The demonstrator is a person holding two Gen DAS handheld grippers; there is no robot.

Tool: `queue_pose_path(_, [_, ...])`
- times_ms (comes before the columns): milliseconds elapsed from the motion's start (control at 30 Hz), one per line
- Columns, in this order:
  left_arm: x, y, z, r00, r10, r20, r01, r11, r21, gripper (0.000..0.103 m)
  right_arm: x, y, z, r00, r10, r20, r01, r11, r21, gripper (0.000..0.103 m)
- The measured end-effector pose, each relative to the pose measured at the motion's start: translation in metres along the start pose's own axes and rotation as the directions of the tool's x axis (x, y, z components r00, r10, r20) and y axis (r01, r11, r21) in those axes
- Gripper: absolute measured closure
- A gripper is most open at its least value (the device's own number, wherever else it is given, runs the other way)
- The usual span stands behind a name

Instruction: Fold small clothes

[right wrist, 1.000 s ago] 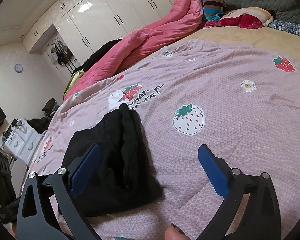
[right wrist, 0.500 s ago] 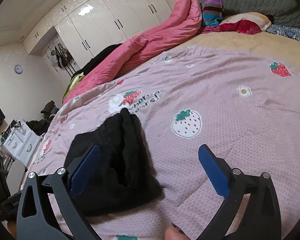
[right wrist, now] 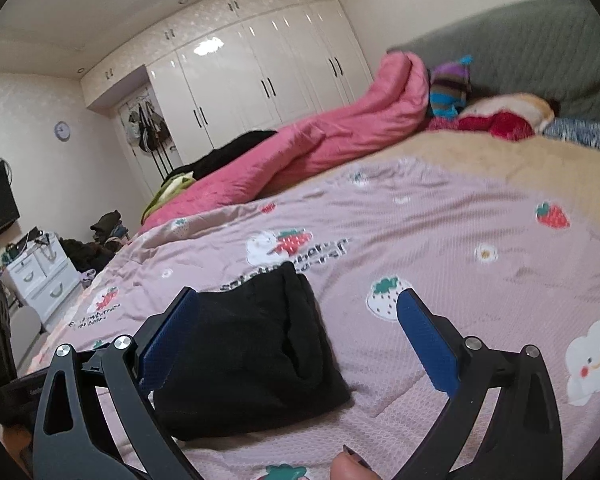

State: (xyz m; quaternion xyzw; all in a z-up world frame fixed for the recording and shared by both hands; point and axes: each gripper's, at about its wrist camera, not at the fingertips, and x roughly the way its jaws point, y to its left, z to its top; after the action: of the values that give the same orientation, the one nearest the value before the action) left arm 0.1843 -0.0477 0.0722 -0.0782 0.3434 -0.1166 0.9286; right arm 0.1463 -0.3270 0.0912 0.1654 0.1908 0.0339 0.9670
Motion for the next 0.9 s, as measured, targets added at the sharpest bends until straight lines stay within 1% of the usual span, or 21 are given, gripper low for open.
queue_pose_path(267, [-0.024,0.007,-0.015,0.999,0.023,0.043,-0.022,1.0,-0.012,0.009,-0.017,0.017,-0.009,0.999,-0.02,0.038,0.024,0.995,-0.096,0.004])
queue_pose_path(467, [-0.036,0.01,-0.024,0.997,0.04,0.064,-0.039,0.999,-0.012,0.009,-0.02,0.024,-0.023,0.999,-0.028,0.026,0.031,0.991,-0.131,0.004])
queue_pose_path(900, [-0.049,0.012,-0.046,0.995,0.062,0.084,-0.063,0.998,0.008,0.009,-0.038,0.035,-0.055,0.996,-0.084,0.021,0.087,0.972,-0.217,0.004])
